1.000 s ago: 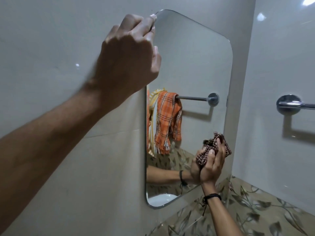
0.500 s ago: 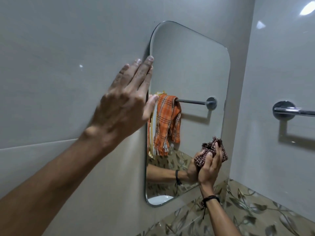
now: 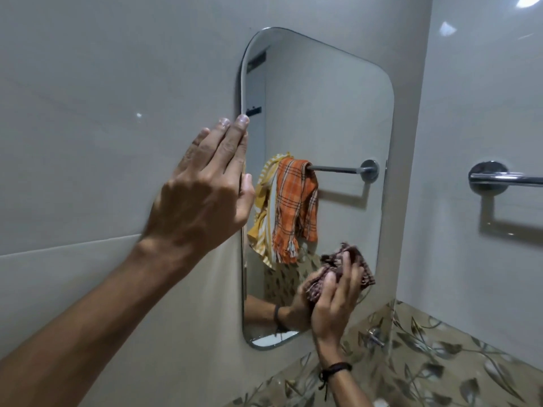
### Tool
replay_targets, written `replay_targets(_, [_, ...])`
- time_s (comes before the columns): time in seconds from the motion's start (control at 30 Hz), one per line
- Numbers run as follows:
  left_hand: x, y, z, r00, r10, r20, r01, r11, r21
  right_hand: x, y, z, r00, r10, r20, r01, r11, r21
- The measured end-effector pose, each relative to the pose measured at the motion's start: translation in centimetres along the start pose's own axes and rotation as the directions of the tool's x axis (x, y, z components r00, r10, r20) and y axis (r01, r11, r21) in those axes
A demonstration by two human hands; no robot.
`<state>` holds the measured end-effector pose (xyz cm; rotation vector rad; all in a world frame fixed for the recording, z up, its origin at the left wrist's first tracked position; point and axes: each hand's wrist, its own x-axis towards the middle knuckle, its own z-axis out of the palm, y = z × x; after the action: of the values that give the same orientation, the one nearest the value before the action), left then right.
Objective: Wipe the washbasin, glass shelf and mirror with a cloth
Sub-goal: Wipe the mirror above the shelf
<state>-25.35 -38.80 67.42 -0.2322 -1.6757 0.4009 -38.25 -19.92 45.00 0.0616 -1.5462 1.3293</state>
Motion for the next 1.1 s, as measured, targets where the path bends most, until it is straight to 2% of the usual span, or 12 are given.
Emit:
replay_targets(0.1, [0.0, 0.0, 0.0, 1.0, 0.001, -0.007, -0.001, 1.0, 0.001, -4.9, -2.8, 0.2, 0.927, -0.334, 0.17, 0.345, 0.938, -0.035])
replay_targets(0.2, [0.0, -0.1, -0.1, 1.0, -0.007, 0.002, 0.007, 1.0, 0.001, -8.2, -2.4, -0.3, 0.717, -0.626, 0.306, 0.664, 0.747, -0.029])
replay_targets(0.33, [0.1, -0.2, -0.2, 1.0, -0.007, 0.007, 0.007, 1.0, 0.01, -7.2, -0.2, -1.0, 0.5, -0.791, 0.352, 0.846, 0.534, -0.001])
replay_targets(0.43, [0.2, -0.2, -0.2, 1.0, -0.009, 0.005, 0.009, 1.0, 0.019, -4.8, 2.1, -1.4, 0.399, -0.851, 0.341, 0.903, 0.429, 0.013])
replay_targets(0.5, [0.1, -0.1, -0.1, 1.0, -0.008, 0.0, 0.008, 1.0, 0.03, -2.8, 4.1, -1.9, 0.444, -0.835, 0.326, 0.881, 0.473, 0.014])
replay_targets(0.57, [0.1, -0.1, -0.1, 1.0, -0.007, -0.005, 0.007, 0.999, 0.036, -0.5, 6.0, -2.2, 0.59, -0.756, 0.285, 0.789, 0.615, -0.002])
replay_targets(0.67, [0.1, 0.0, 0.0, 1.0, -0.006, -0.02, 0.007, 0.999, 0.037, 2.9, 7.5, -2.3, 0.85, -0.503, 0.153, 0.511, 0.86, -0.012])
replay_targets(0.7, [0.1, 0.0, 0.0, 1.0, -0.007, -0.027, 0.008, 0.999, 0.042, 3.5, 7.5, -2.0, 0.912, -0.396, 0.105, 0.397, 0.918, 0.013])
replay_targets(0.77, [0.1, 0.1, 0.0, 0.999, -0.005, -0.034, 0.007, 0.999, 0.049, 4.0, 7.3, -1.6, 0.978, -0.205, 0.02, 0.204, 0.978, 0.048])
replay_targets(0.9, [0.0, 0.1, 0.0, 1.0, -0.009, -0.013, 0.01, 0.998, 0.065, 3.7, 6.7, -0.6, 0.987, 0.1, -0.126, -0.084, 0.988, 0.13])
replay_targets(1.0, [0.0, 0.0, -0.1, 1.0, -0.012, -0.007, 0.013, 0.997, 0.079, 2.7, 5.9, 0.1, 0.914, 0.369, -0.166, -0.329, 0.917, 0.224])
replay_targets(1.1, [0.1, 0.1, -0.1, 1.0, -0.012, -0.005, 0.012, 0.996, 0.084, 0.6, 4.3, 0.9, 0.884, 0.42, -0.206, -0.371, 0.897, 0.239])
